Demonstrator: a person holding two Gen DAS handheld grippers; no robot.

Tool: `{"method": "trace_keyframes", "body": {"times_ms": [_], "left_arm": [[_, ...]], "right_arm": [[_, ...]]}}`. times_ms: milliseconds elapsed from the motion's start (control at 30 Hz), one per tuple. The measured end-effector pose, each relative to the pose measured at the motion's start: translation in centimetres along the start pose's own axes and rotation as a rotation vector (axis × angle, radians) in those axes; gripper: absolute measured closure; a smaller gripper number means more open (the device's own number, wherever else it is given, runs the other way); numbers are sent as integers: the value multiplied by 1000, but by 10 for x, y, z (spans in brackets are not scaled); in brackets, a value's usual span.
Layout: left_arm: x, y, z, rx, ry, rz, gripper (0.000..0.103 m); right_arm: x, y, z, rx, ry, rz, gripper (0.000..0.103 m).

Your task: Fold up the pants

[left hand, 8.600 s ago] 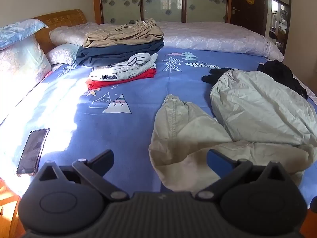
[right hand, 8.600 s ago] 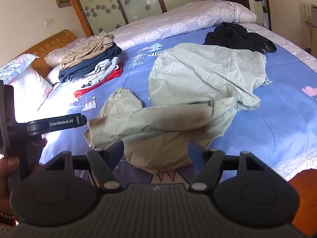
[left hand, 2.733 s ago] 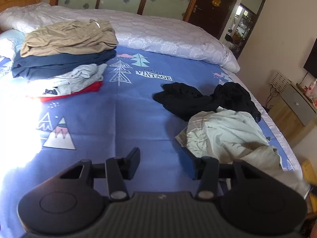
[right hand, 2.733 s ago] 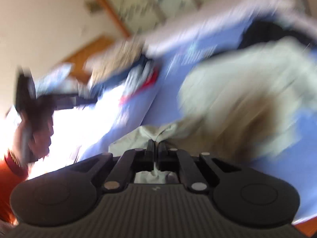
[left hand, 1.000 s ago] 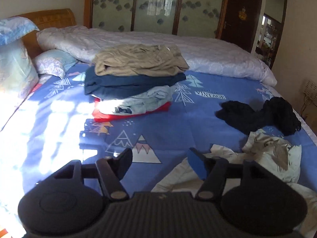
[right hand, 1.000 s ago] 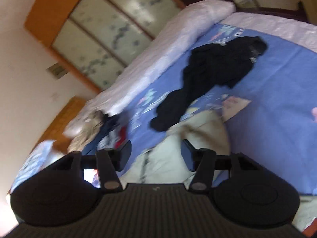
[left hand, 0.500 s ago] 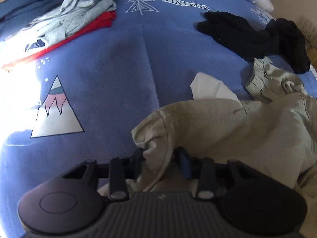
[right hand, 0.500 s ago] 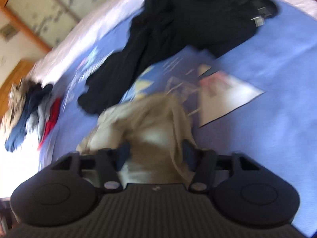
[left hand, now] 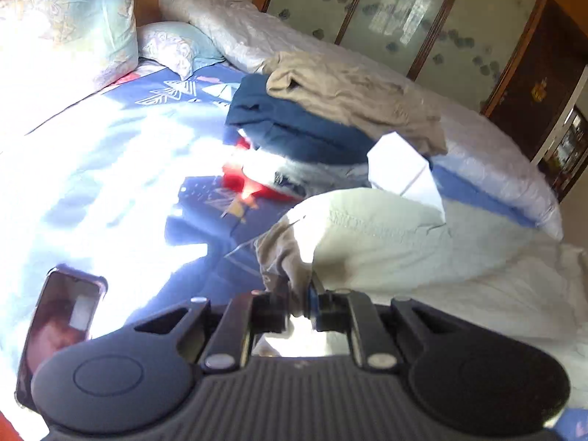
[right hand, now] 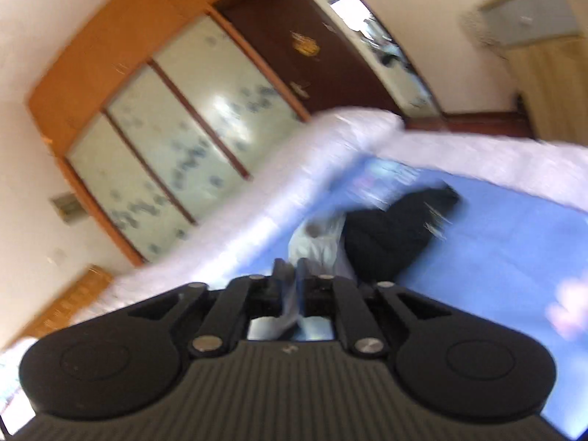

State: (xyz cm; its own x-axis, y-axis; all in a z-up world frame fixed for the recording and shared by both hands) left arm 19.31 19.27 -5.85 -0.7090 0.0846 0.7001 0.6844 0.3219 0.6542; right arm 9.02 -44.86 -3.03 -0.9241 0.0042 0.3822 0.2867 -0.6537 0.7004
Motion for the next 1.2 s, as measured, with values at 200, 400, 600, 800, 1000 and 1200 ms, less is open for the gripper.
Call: {"method": "trace_keyframes", "body": {"times_ms": [200, 400, 600, 800, 1000, 1200], "left_arm": [[-27, -43, 23, -9, 62, 119, 93], [-23, -32, 20, 8, 58, 93, 92], [-25, -25, 23, 36, 80, 90, 92], [-27, -7, 26, 63, 82, 80, 92], [-33, 48, 18, 104, 46, 10, 92], [-77, 66, -13, 65, 28, -16, 90]], "right_arm": [[12, -64, -68, 84, -260, 178, 63], [-37, -11, -59, 145, -249, 77, 59], [-153, 24, -62, 173, -240, 145, 37], [-224, -3, -102, 58, -367, 292, 55], [-161, 79, -77, -201, -90, -51, 99], [-93, 108, -116, -294, -55, -281, 97]]}}
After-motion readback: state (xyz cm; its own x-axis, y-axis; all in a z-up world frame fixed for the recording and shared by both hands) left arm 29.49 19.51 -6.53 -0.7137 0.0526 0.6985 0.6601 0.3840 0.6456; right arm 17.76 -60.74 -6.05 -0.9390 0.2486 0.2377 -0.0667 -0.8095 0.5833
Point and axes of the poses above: each gripper's, at about its wrist camera, not at the fingertips, and x roughly against the way its jaws point, z to its left, y to its top, the point moved 9 cm from there along -x, roughly the way its jaws point, and after that the axes turned 1 degree about z, right-handed, at the moved point
